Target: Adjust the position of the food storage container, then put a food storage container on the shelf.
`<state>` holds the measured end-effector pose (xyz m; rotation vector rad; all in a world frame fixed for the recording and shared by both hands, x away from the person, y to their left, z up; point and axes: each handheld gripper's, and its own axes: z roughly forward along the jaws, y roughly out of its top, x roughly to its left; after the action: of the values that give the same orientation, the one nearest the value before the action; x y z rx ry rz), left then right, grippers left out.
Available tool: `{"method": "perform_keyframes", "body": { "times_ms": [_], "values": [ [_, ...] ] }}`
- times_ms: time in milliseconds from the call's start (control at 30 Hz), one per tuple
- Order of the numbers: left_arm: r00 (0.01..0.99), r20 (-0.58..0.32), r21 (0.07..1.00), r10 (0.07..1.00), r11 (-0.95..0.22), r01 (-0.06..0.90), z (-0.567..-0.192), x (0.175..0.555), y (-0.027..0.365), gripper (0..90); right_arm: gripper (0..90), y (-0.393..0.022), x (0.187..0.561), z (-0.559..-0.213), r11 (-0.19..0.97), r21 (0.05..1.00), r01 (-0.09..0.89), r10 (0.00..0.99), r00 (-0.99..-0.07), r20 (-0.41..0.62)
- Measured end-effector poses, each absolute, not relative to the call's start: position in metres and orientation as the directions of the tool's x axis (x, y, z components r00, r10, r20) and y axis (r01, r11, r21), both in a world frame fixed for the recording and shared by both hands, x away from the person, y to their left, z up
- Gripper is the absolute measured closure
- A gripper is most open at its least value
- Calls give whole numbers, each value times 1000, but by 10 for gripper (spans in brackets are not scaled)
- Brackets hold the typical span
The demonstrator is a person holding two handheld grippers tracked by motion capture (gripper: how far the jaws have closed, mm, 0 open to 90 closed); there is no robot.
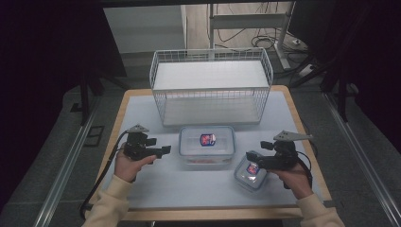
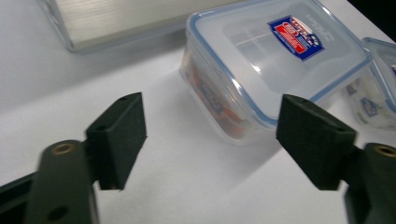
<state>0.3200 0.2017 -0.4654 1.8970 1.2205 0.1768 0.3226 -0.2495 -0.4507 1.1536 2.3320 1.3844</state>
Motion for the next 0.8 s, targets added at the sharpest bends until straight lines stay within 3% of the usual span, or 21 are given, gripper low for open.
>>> {"method": "perform_keyframes", "body": {
  "times_ms": [400, 800],
  "values": [
    [515, -426, 686, 744, -105, 720, -466, 342, 187, 169, 163, -231, 348, -442, 253, 777, 576, 652, -695, 303],
    [488, -529, 592, 695, -110, 799, -498, 374, 168, 164, 160, -204, 369, -442, 297, 746, 596, 645, -701, 303]
  ]
}}
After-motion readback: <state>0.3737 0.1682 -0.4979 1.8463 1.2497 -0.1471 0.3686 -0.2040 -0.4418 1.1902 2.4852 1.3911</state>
